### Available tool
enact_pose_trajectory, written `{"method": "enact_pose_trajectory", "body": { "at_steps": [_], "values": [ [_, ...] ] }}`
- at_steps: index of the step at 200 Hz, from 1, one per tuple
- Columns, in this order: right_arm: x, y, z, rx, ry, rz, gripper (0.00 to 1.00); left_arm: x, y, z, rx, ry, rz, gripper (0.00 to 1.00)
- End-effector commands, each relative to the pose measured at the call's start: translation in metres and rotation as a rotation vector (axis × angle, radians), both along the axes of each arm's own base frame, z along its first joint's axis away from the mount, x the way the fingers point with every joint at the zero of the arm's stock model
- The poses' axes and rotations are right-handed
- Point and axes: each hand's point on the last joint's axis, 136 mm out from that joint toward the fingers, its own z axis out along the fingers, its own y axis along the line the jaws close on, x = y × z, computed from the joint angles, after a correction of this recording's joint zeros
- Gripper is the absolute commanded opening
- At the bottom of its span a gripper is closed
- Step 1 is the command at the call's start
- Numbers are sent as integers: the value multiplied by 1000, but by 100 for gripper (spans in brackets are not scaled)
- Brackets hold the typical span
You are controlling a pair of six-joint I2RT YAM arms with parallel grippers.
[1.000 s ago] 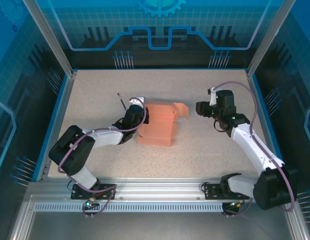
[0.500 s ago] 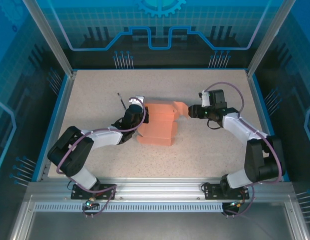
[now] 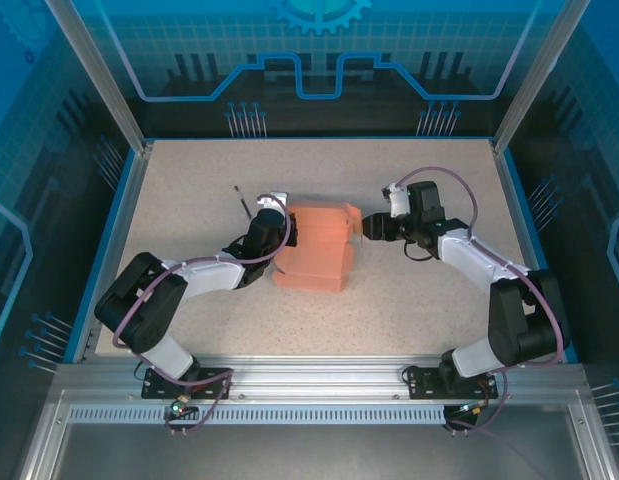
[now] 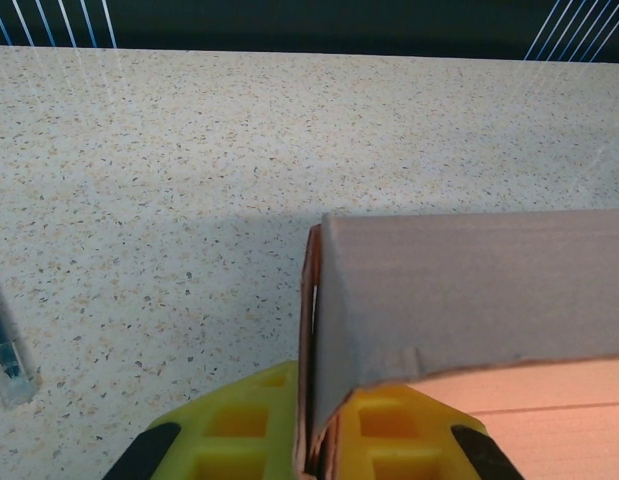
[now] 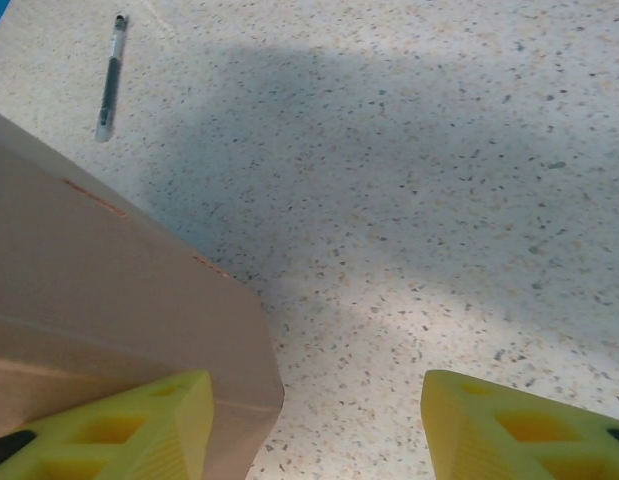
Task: Fold the paper box
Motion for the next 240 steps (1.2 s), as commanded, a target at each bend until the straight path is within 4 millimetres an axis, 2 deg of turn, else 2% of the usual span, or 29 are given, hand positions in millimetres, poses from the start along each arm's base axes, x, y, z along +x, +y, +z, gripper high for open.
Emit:
{"method": "enact_pose_trajectory", "body": {
  "at_steps": [1,22,57,97,116,188,210,240],
  "values": [
    [-7,18,12,51,-27,67,59,-3,-1,6,-18,-11,-5,4],
    [-12,22,13,43,-14,105,59,-3,-2,6,-21,-9,-6,4],
    [-21,14,4,-15,26,104,59,-4,-1,6,-18,-9,-6,4],
    [-34,18,-6,10,71,138,59,-3,-3,6,-21,-7,-8,4],
    [-36,23,-3,34,70,162,59,-3,-3,5,-19,-5,-10,4],
    [-19,43,20,119,9,211,57,-4,-3,3,-21,-1,-12,4],
    [-17,49,21,115,5,223,57,-4,-3,4,-20,-2,-11,4],
    [-16,47,15,104,21,200,56,-5,-2,3,-18,-1,-10,4]
  ]
}}
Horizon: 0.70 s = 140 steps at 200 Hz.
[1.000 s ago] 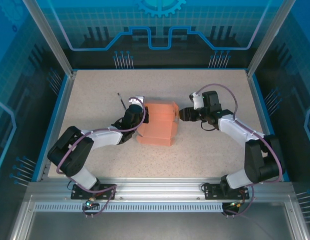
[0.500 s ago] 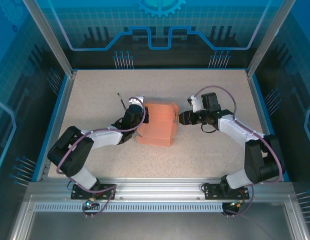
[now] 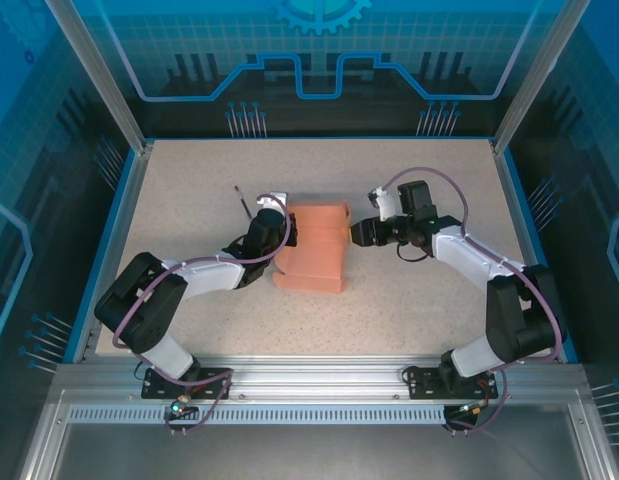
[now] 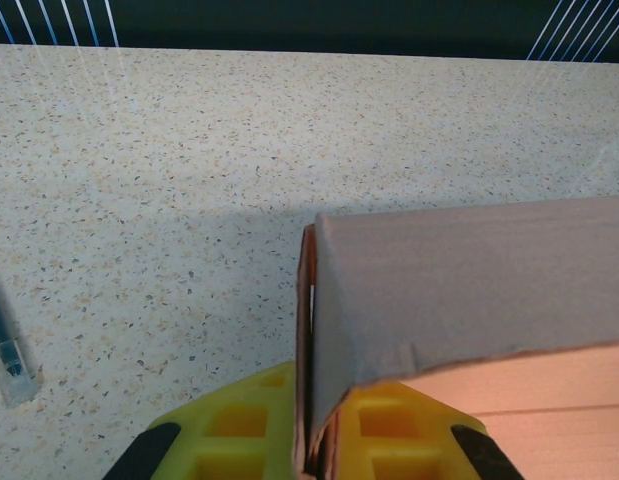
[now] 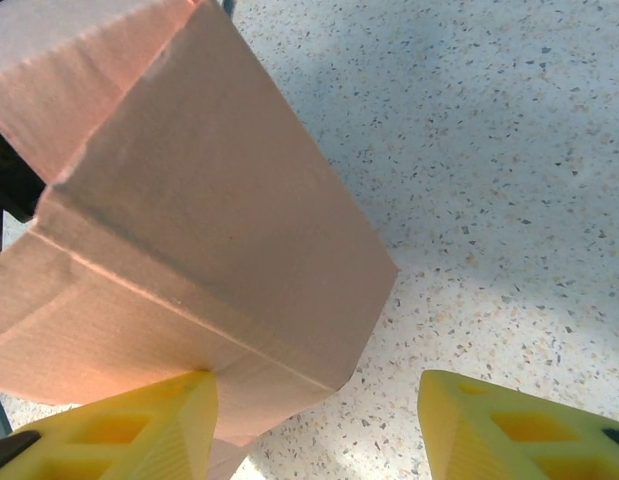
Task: Fold the paper box
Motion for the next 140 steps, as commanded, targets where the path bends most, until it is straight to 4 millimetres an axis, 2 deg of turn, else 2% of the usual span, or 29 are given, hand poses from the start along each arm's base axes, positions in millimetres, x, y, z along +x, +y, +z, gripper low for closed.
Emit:
{"method": "enact_pose_trajectory", "body": {
  "at_steps": [1,30,93,108,125,140],
  "values": [
    [6,10,10,30,-23,15,56,-4,-2,3,-19,-3,-11,4],
    [5,12,5,36,-15,10,56,-4,-4,3,-22,-1,-16,4],
    [16,32,12,49,-50,47,57,-4,-4,3,-23,3,-18,4],
    [18,28,9,21,-41,29,57,-4,-4,4,-21,2,-18,4],
    [18,14,2,-42,-8,-30,59,-4,-2,4,-16,1,-13,4],
    [9,0,-4,-71,25,-72,61,-4,-1,4,-9,3,-6,4]
  ]
}}
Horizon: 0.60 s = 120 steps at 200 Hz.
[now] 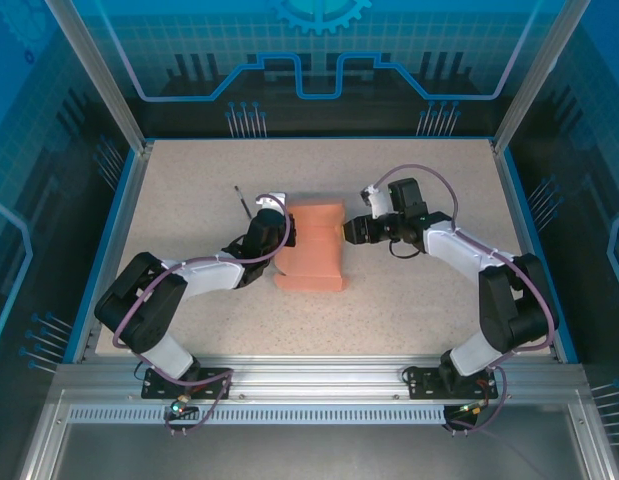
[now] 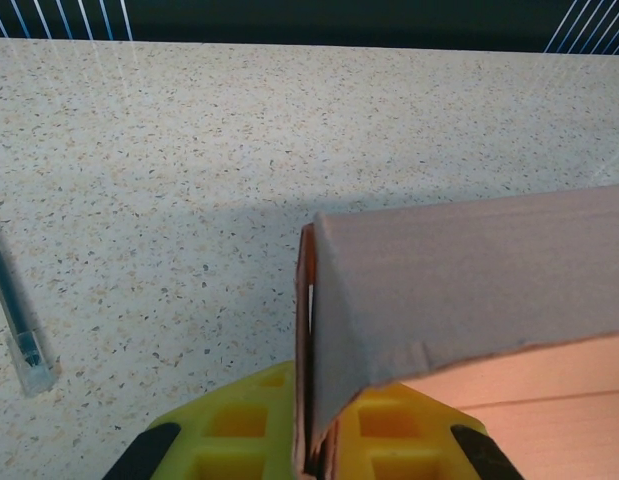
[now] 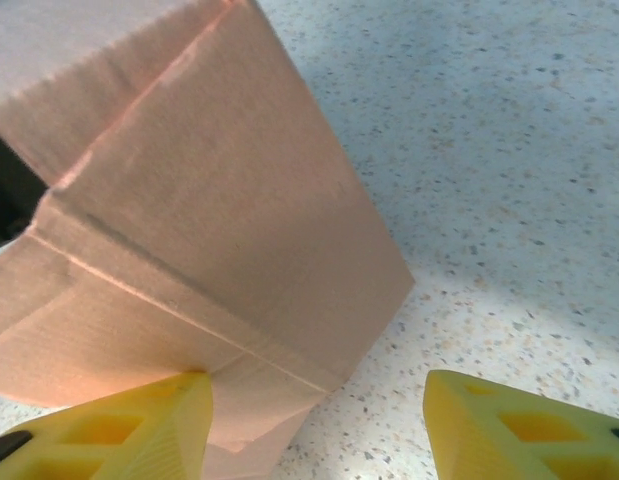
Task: Fold the paper box
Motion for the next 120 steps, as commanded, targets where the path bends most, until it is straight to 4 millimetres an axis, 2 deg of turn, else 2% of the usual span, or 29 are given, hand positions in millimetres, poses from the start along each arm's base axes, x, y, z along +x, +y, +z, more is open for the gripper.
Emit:
{"method": "enact_pose_trajectory", "body": {
  "at_steps": [1,26,33,37,54,92,120],
  "values": [
    [-3,-12,4,-44,15,-60,61,-3,-5,7,-22,-9,-18,4],
    [-28,-31,-2,-72,47,-100,63,-2,-3,6,-6,-5,-3,4],
    [-32,-33,3,-67,42,-108,64,-1,-2,6,-6,-5,-2,4],
    [-43,-36,-10,-75,75,-109,64,-1,-2,6,-4,-4,0,4],
    [-59,-37,-13,-44,100,-122,65,0,-3,5,-6,-1,-2,4],
    [-74,-23,-24,56,129,-146,66,1,-5,4,-5,2,-4,4],
    [-74,4,-29,133,151,-115,66,2,-6,3,-6,4,-6,4]
  ]
}}
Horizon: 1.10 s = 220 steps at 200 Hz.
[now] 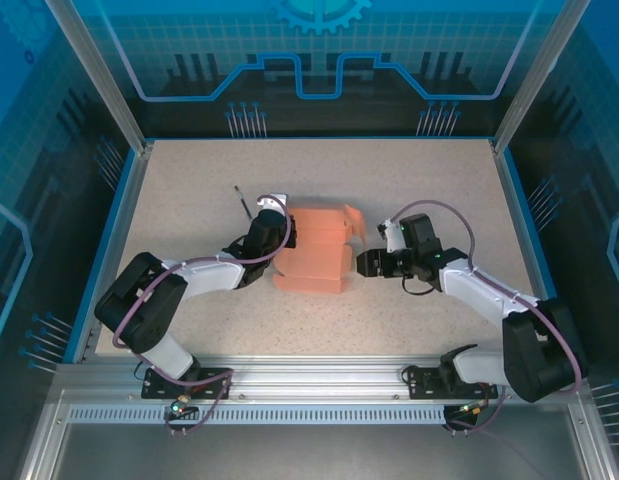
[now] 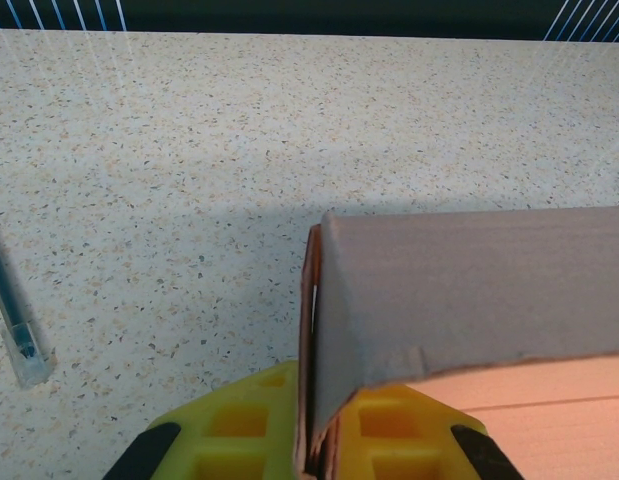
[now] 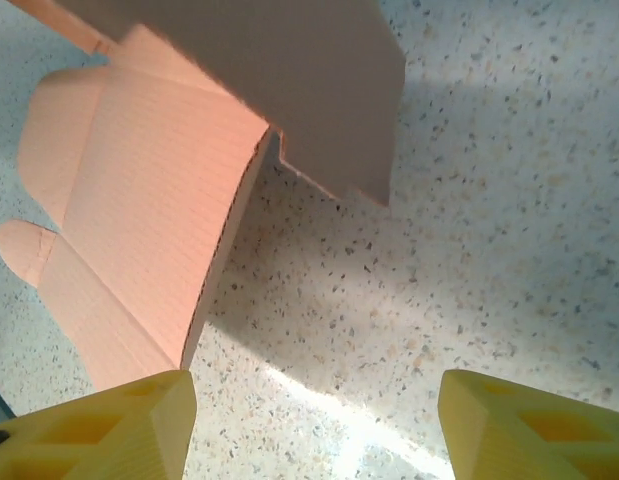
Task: Fold the paper box
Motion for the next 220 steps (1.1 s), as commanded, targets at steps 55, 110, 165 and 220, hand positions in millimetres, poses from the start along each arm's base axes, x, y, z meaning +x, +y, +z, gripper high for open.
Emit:
{"method": "enact_pose_trajectory", "body": {
  "at_steps": [55,110,165,220],
  "values": [
    [11,55,-4,209,7,-4,50,2,-4,9,-19,-15,-1,4],
    [16,54,13,320,-66,-76,17,1,-3,14,-28,-24,4,4],
    [18,55,38,460,-119,-119,11,0,0,13,-28,-22,15,4],
    [18,52,63,543,-184,-144,9,0,3,14,-22,-22,29,4]
  ]
}}
